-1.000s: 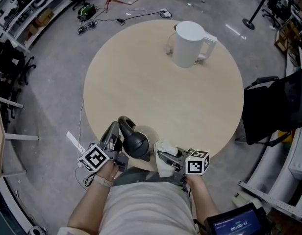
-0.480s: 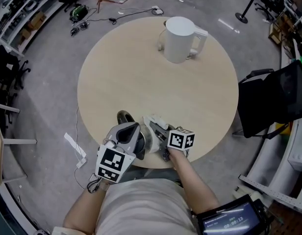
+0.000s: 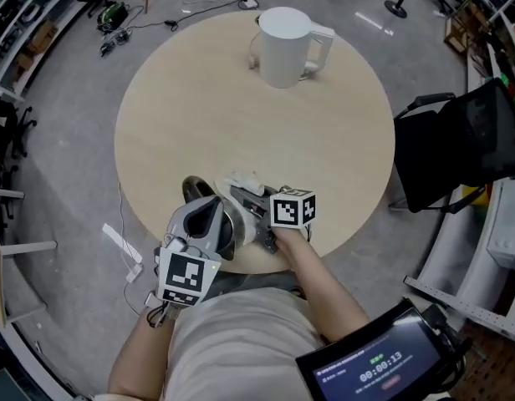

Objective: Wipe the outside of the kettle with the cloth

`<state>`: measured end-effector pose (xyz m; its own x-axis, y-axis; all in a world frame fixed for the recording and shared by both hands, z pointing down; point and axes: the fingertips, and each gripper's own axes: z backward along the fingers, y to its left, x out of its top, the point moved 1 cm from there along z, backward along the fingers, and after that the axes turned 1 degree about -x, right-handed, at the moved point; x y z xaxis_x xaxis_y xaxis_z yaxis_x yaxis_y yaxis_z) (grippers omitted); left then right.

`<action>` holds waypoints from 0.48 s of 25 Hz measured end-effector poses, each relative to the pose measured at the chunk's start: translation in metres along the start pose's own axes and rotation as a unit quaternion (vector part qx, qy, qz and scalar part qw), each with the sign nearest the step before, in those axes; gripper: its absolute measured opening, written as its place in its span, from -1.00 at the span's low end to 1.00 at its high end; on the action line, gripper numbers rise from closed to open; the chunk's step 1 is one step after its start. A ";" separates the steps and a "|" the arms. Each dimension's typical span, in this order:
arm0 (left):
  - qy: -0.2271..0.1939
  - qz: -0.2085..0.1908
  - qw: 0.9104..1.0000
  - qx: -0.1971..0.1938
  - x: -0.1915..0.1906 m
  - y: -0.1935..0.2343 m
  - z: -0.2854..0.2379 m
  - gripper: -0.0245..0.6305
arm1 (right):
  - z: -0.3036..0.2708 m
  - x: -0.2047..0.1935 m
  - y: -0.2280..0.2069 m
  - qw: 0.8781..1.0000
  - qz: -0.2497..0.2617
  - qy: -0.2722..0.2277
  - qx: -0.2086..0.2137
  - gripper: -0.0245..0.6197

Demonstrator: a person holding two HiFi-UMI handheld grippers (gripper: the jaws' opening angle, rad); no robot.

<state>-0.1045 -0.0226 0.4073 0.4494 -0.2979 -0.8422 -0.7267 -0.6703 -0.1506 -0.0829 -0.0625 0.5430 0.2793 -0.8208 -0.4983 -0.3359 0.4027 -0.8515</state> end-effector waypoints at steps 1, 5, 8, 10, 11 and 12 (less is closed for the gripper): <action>-0.001 -0.005 1.000 0.001 0.000 0.000 -0.001 -0.93 | 0.005 0.015 0.039 0.997 0.057 -0.018 0.056 -0.67; -0.002 -0.003 1.000 0.003 -0.002 0.002 0.002 -0.93 | 0.001 0.009 0.031 0.997 0.049 -0.003 0.064 -0.67; -0.002 -0.007 1.000 0.000 -0.001 0.000 -0.001 -0.93 | -0.008 -0.014 -0.034 0.997 -0.055 0.047 -0.040 -0.67; -0.004 -0.006 1.000 0.000 0.000 -0.001 -0.003 -0.93 | 0.000 0.011 0.022 0.999 0.035 0.004 0.029 -0.67; -0.003 -0.005 1.000 0.002 0.000 0.000 -0.001 -0.93 | 0.004 0.021 0.053 0.993 0.084 -0.020 0.075 -0.67; -0.003 -0.006 1.000 0.005 0.000 0.001 0.000 -0.93 | 0.006 0.023 0.066 0.989 0.105 -0.031 0.100 -0.67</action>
<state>-0.1058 -0.0233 0.4075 0.4555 -0.2857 -0.8431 -0.7260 -0.6674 -0.1661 -0.0933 -0.0524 0.4743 0.2800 -0.6869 -0.6707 -0.2084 0.6385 -0.7409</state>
